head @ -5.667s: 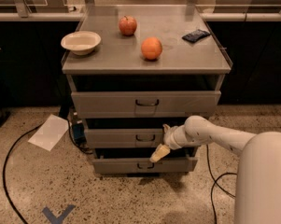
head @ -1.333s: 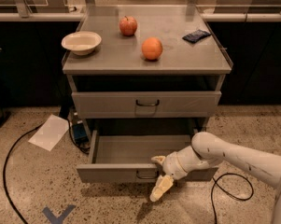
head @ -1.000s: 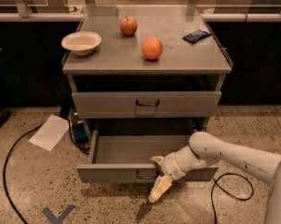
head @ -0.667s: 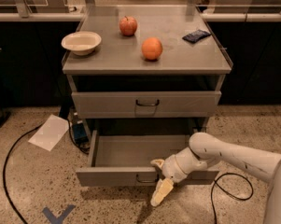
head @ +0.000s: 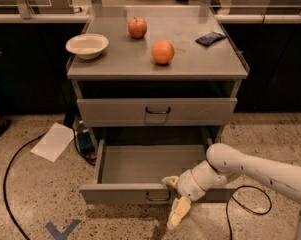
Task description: Open middle drawer
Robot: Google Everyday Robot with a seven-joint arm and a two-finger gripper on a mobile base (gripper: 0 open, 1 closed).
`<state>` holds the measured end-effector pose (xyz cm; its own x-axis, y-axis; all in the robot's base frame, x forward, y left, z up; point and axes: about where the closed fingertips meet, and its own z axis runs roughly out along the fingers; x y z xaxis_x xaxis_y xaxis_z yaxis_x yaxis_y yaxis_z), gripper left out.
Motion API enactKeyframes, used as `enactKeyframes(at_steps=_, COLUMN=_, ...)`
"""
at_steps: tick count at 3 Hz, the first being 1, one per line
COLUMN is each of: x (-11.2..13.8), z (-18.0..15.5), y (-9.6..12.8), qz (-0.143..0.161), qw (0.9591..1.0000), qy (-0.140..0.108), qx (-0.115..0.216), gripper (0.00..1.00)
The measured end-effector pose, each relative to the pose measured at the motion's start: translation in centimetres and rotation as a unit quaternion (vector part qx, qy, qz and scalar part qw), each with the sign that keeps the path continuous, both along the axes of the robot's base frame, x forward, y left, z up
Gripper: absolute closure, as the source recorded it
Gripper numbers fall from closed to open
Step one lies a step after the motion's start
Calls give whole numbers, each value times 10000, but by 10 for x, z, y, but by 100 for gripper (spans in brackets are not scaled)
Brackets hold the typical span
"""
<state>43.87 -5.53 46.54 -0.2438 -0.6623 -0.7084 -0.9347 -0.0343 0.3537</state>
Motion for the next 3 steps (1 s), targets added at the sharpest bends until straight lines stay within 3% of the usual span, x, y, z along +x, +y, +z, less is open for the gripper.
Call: enactKeyframes(at_steps=3, x=0, z=-8, y=3, qz=-4, qw=9999, qy=101, qx=35, gripper=0)
